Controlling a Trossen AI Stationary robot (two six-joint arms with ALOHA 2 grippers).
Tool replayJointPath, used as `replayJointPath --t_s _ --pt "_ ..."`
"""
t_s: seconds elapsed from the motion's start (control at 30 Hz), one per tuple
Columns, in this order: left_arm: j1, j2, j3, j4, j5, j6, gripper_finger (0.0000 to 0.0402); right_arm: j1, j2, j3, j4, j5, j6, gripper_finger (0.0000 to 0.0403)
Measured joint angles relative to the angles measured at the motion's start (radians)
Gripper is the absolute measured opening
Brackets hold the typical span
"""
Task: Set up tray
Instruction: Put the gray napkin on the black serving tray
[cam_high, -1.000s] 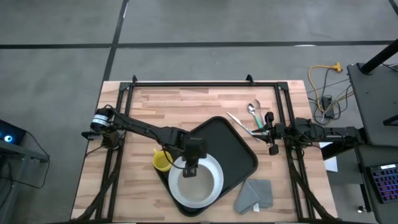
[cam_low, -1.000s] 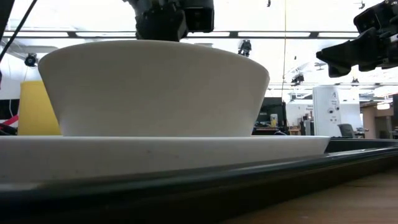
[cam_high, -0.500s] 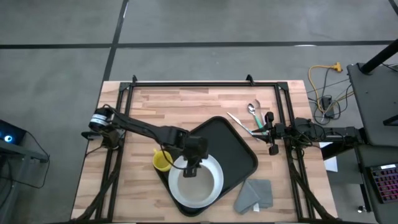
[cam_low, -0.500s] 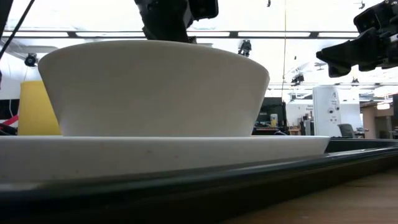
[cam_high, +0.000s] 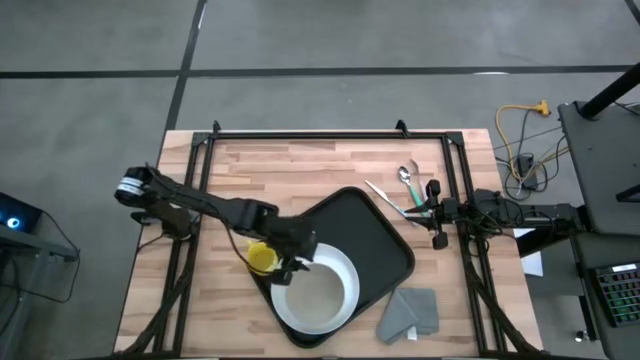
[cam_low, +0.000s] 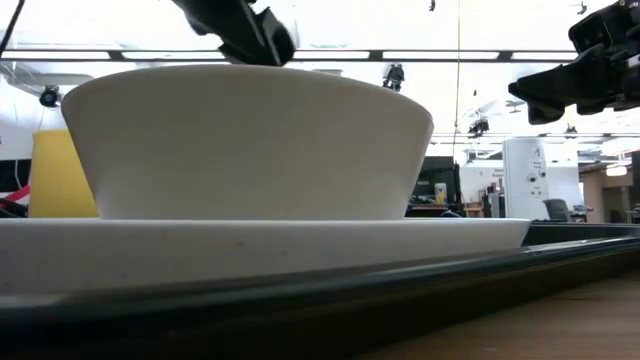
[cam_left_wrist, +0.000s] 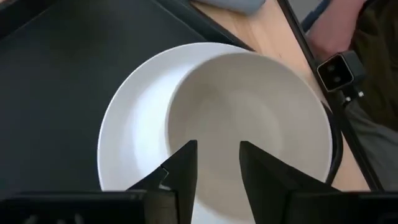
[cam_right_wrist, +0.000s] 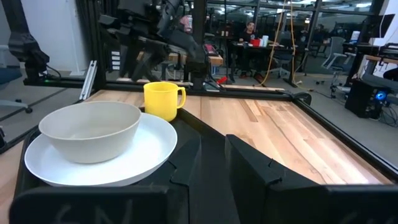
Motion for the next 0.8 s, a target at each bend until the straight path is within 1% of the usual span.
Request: replayJointPath --t_s 0.07,0.17,0.23,0.4,0.47,0.67,0.8 --pt "0.0 -0.05 -0.069 0.055 -0.001 0.0 0.0104 0.0 0.0 0.0 0.0 0.0 0.0 0.0068" --pt "0.0 -0.138 -0.201 0.209 -0.002 0.01 0.0104 0.0 0.0 0.0 0.0 0.0 0.0 0.0068" --pt "0.0 -0.208 -0.286 0.266 -0.002 0.015 0.0104 0.0 0.0 0.0 0.0 0.0 0.0 0.0068" --pt "0.0 -0.422 -0.48 0.258 -0.002 0.015 0.0104 0.0 0.0 0.0 0.0 0.0 0.0 0.0068" --pt "0.0 -0.515 -0.564 0.292 -0.003 0.012 0.0104 0.0 0.0 0.0 0.0 0.0 0.0 0.0068" --pt "0.0 -0.767 -0.826 0.598 -0.004 0.011 0.0104 0.0 0.0 0.0 0.0 0.0 0.0 0.0068" --pt "0.001 -0.898 -0.934 0.737 -0.016 0.01 0.0104 0.0 0.0 0.0 0.0 0.0 0.0 0.0068"
